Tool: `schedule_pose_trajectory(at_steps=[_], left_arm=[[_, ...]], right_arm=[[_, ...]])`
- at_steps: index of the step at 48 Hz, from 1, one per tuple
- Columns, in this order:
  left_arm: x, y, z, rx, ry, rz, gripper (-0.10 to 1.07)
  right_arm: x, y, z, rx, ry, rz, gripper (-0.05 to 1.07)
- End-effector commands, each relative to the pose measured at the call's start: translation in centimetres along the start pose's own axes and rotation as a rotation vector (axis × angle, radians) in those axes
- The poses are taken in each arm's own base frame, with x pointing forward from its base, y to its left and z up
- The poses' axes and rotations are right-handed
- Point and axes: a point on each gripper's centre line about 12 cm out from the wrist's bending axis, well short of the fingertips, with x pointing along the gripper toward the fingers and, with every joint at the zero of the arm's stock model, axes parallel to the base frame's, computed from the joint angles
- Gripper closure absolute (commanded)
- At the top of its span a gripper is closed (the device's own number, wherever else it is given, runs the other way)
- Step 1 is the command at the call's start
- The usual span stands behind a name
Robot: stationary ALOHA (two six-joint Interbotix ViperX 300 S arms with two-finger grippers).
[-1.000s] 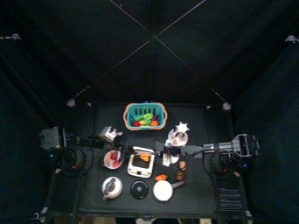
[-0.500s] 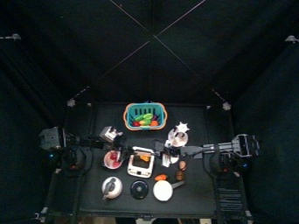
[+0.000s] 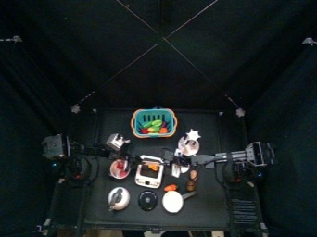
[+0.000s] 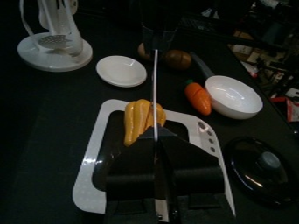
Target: Cut squash
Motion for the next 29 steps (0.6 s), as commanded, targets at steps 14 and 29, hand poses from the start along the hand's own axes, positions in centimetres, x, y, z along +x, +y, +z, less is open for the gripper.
schedule_pose_trajectory(at_steps=[14, 29], left_arm=[[-0.1, 0.3, -0.4, -0.005, 0.024, 0.018, 0.66], [0.2, 0.7, -1.1, -0.009, 0.074, 0.041, 0.66]], right_arm=[[-0.3, 0.3, 0.2, -0.001, -0.013, 0.008, 0.67], [0.5, 0.3, -0.2, -0.001, 0.007, 0.006, 0.67]])
